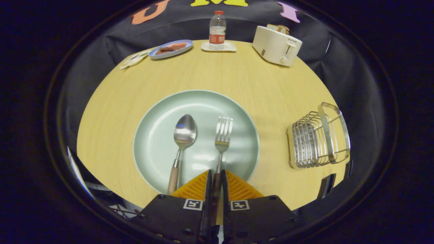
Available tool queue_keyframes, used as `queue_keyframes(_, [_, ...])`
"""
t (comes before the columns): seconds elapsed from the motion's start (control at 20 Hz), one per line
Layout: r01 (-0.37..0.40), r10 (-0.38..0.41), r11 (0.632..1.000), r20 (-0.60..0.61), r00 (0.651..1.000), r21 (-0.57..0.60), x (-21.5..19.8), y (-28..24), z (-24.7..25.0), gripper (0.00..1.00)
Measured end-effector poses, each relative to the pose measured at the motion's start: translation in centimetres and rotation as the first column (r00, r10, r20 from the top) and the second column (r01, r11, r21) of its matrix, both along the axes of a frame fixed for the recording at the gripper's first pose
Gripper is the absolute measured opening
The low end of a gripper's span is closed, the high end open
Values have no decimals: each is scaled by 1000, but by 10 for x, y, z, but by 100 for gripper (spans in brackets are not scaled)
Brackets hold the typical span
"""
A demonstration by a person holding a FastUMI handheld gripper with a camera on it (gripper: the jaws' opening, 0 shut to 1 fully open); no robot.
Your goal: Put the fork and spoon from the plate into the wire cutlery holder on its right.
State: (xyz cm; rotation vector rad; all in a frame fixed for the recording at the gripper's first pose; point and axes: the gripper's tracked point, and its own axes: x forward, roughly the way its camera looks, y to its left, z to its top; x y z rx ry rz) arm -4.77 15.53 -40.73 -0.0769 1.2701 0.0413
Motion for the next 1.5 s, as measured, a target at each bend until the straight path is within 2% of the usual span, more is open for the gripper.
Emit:
queue_keyframes(0.05, [2,-2,1000,-18,1000,8,-1,2,-4,16])
queue_keyframes(0.2, [-17,18,1000,-40,999,9,1,-1,-3,11])
queue_keyframes(0.25, [-32,33,999,-56,998,12,0,-2,0,4])
queue_keyframes(0.4, [-59,60,998,-64,996,24,1,-9,14,4])
queue_keyframes(0.65, [-80,89,990,-76,993,113,4,-10,70,4])
queue_keyframes(0.85, [-80,88,990,-64,994,119,17,-42,127,4])
queue_keyframes(1.05, [-38,52,991,-114,992,125,16,-90,157,4])
queue_keyframes(1.25, [35,-18,995,-181,983,94,16,-145,159,4])
queue_keyframes(1.5, [138,-104,986,-303,947,92,9,-179,144,4])
